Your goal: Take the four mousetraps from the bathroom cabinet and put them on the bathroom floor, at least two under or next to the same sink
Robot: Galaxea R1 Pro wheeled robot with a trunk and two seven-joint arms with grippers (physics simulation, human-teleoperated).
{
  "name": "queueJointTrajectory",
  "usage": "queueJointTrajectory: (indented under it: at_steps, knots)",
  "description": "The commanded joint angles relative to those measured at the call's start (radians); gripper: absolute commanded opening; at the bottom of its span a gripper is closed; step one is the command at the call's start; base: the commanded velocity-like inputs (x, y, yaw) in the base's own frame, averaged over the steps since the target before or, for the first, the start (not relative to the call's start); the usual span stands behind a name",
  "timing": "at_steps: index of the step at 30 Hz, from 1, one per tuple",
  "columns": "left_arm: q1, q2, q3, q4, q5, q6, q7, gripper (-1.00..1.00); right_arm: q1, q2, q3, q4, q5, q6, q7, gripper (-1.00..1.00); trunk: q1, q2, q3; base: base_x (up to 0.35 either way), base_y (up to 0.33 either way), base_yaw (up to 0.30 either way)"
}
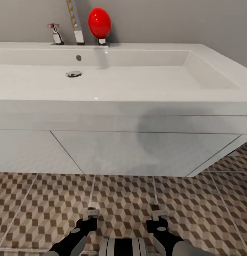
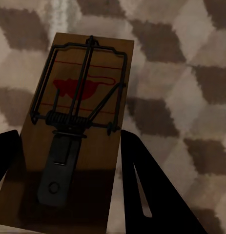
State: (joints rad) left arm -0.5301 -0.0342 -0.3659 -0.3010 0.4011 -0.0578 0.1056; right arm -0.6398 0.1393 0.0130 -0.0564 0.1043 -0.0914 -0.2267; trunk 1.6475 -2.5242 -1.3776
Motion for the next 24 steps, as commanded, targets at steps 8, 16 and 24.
queueJointTrajectory:
  at_steps: [8,16,24]
  knots:
    - [-0.001,0.000,-0.009,0.000,0.004,-0.004,0.009,-1.00,0.000,0.000,0.001,0.001,0.009,-0.005,-0.005,-1.00,0.000,0.000,-0.001,0.000,0.000,0.000]
    - [-0.001,0.000,-0.009,0.000,0.004,-0.005,0.009,-1.00,-0.001,0.000,0.002,0.001,0.009,-0.015,-0.005,-1.00,0.000,0.000,-0.001,0.000,0.000,0.000]
    - [-0.001,0.002,-0.008,0.000,0.004,-0.005,0.010,-1.00,-0.001,0.000,0.004,0.001,0.010,-0.016,-0.005,-1.00,0.000,0.000,-0.001,0.000,0.000,0.000]
